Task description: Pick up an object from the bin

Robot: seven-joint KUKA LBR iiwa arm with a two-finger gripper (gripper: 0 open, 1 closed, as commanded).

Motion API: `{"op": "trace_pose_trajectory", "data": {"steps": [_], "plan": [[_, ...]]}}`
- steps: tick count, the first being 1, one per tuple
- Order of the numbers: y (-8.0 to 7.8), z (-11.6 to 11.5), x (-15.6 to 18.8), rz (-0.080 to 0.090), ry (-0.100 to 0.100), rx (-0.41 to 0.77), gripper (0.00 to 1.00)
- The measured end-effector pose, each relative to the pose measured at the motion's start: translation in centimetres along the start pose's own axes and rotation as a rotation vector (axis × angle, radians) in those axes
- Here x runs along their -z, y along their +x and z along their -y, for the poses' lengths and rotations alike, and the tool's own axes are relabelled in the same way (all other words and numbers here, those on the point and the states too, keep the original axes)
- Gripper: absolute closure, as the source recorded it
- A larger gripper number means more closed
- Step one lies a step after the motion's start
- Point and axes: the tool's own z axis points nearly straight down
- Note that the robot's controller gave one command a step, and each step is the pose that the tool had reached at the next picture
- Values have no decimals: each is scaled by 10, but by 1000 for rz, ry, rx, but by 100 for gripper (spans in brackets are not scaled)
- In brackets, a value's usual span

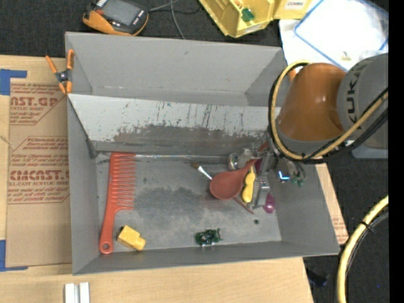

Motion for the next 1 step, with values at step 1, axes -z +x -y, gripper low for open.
{"op": "trace_pose_trajectory", "data": {"steps": [1], "plan": [[-2, 0, 5, 8, 1, 1, 0]]}}
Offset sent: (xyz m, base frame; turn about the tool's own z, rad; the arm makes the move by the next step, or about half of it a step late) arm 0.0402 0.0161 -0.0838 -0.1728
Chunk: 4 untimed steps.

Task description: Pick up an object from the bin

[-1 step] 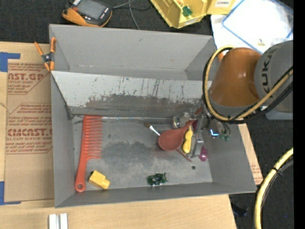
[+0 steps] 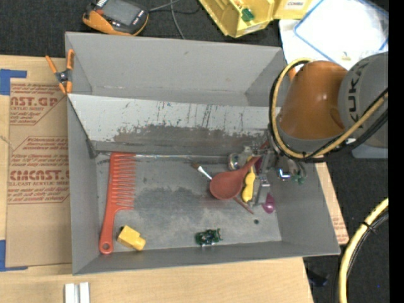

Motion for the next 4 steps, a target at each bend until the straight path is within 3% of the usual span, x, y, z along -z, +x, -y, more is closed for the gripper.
{"op": "trace_pose_trajectory", "data": {"steps": [1, 2, 3, 4], "plan": [[-39, -17, -91, -1, -1, 172, 0], [-21, -27, -88, 8, 1, 129, 0], [-35, -20, -89, 6, 0, 159, 0], [-24, -27, -88, 10, -1, 136, 0]]}}
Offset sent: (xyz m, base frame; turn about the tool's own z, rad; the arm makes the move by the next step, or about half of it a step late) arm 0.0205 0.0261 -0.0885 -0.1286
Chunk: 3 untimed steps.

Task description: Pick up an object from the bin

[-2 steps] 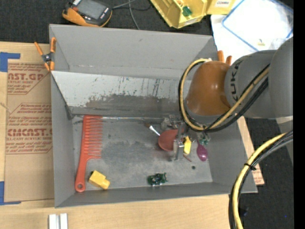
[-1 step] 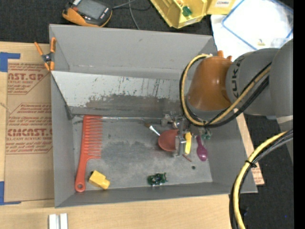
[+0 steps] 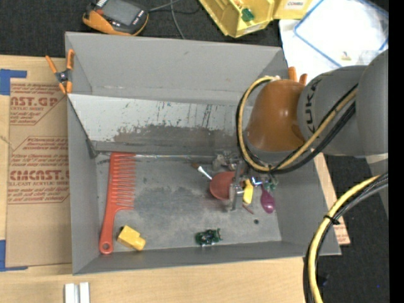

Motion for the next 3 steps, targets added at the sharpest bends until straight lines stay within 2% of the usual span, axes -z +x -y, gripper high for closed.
{"op": "trace_pose_trajectory", "data": {"steps": [1, 3], "plan": [[-9, 6, -1, -1, -1, 19, 100], [-8, 5, 7, -3, -2, 20, 100]]}}
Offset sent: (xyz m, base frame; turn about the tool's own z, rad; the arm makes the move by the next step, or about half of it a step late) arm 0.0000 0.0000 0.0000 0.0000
